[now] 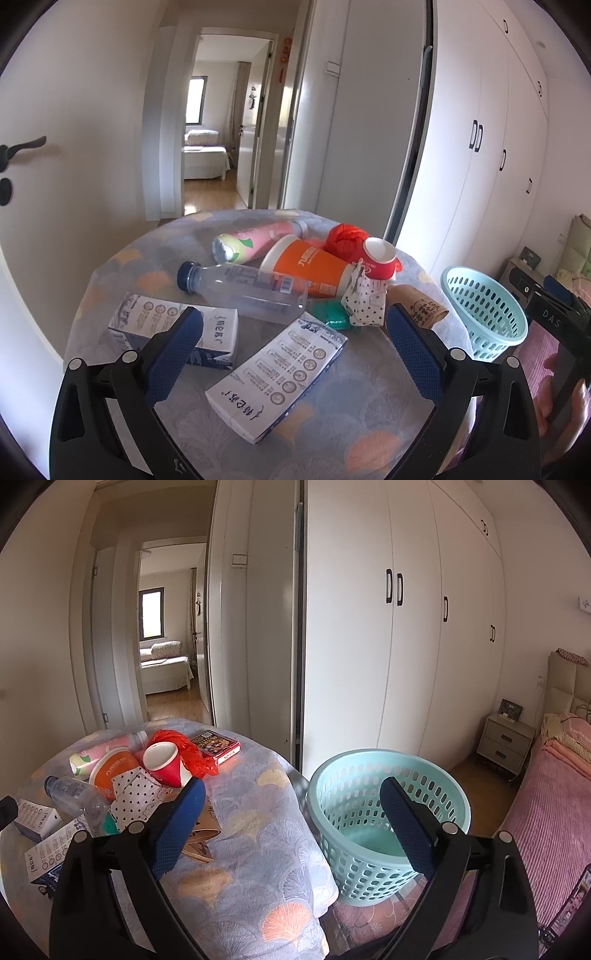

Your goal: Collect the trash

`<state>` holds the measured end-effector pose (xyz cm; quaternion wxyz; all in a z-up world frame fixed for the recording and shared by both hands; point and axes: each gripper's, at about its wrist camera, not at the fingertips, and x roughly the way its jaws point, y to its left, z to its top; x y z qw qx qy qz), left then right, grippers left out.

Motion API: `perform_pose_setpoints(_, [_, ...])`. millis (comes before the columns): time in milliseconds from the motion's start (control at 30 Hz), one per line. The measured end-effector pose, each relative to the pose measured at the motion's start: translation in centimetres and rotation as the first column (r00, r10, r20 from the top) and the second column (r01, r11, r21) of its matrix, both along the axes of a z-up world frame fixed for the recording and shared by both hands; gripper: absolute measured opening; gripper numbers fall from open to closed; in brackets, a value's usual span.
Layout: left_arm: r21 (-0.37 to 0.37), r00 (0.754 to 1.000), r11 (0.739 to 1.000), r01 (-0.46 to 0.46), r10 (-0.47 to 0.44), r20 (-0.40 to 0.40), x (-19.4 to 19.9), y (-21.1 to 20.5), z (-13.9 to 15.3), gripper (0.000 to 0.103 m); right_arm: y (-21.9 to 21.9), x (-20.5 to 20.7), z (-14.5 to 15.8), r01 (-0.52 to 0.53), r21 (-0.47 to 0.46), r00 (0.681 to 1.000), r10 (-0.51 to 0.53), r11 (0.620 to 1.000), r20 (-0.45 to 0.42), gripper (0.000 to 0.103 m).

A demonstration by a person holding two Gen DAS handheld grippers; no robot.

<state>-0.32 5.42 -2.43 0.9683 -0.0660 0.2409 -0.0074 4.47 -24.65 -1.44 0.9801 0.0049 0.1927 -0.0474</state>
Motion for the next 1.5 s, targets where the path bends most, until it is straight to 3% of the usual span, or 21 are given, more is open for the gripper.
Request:
perform_pose_setpoints(300, [0.05,1.0,0.999,0.002,-0.002,-0.006,-0.7,1.4,0.1,0.096,0.3,-0.1,0.0,-0.004,-0.01,1.0,0.004,1.0,0.007,0.088])
perform_pose_setpoints(433, [0.064,0.997,0.997,0.048,-0.044,-0.063,-1.2,3.2,-0.7,0.096,0.7,0.2,-0.3,-0.03,-0.008,1.0,0.03,1.0,-0.008,0.079])
perform_pose_setpoints(567, [0.044,0.989,0.995,0.089,-0.083,-0.124,-0.8,4.1,-2.0,0.096,2.2,0.9,-0.7,-0.107,-0.018,0.993,0.106,0.994,-0.048,0.06])
perform_pose_setpoints(800, [-0.004,0.964,0.993,0.122,-0.12,-0.237,2.0,4.2,-5.1,0.093,4.3,2.2,-2.8,-0.241,0.033,0.964,0.243,0.97,-0.111,0.061])
perform_pose_setpoints(1000, [-0.058,0.939,0.986,0.153,-0.164,-0.301,3.6,3.0,-6.4,0.093,5.2,5.0,-5.2,-0.313,0.114,0.919,0.331,0.943,-0.213,0.062])
perform_pose_setpoints(1100, [-0.052,0.921,0.98,0.193,-0.199,-0.334,3.3,1.6,-6.8,0.081,5.7,5.7,-5.6,-0.326,0.118,0.911,0.345,0.938,-0.227,0.064])
perform_pose_setpoints(1167, [-0.063,0.9,0.966,0.251,-0.257,-0.352,2.8,0.5,-6.5,0.081,5.8,6.0,-5.8,-0.331,0.111,0.908,0.348,0.937,-0.235,0.067])
perform_pose_setpoints(1367, [0.068,0.908,0.97,0.235,-0.194,-0.373,3.8,-1.9,-6.4,0.082,6.5,8.1,-6.6,-0.363,0.102,0.88,0.377,0.926,-0.288,0.07])
perform_pose_setpoints(1500, [0.143,0.906,0.972,0.184,-0.111,-0.409,5.6,-2.6,-7.4,0.07,6.9,9.5,-7.6,-0.363,0.122,0.863,0.383,0.924,-0.331,0.07])
